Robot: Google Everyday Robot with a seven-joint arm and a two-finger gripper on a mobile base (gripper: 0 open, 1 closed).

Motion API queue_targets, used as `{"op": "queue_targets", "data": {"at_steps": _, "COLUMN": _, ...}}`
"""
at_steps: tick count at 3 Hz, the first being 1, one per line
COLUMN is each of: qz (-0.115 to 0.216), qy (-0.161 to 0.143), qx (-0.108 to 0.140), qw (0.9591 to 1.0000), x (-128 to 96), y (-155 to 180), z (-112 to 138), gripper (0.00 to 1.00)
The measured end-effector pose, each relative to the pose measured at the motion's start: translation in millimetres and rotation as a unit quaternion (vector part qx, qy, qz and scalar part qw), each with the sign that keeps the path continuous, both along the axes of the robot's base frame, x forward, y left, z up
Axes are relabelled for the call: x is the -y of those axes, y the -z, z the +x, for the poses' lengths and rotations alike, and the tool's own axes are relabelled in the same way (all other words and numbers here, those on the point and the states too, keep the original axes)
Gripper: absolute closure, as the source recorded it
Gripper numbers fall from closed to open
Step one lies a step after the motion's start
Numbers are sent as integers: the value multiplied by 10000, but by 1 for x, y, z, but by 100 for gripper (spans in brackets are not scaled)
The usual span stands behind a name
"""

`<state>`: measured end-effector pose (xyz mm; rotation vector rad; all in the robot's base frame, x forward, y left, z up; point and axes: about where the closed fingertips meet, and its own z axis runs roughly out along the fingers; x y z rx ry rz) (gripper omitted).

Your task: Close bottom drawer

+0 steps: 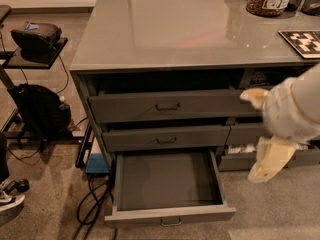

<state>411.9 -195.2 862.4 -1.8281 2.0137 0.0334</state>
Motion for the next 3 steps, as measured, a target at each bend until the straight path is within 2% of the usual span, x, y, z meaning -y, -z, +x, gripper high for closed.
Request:
{"op": "queue_targets", "data": {"at_steps": 1, "qz": 632, "qy": -234, "qx": -36, "qw": 9977, "x": -13, "y": 77, "z": -11, "gripper": 0}}
{"op": "queue_targets", "data": {"at_steps": 2, "qz": 1255, "qy": -272, "qx": -9, "qw": 9917, "x": -30, "y": 152, "z": -33, "gripper": 0}}
{"op": "queue_targets", "data": {"at_steps": 3, "qz": 1545, "qy": -235, "qx": -70, "qw": 9877, "x": -51, "y": 227, "z": -66, "gripper": 0}}
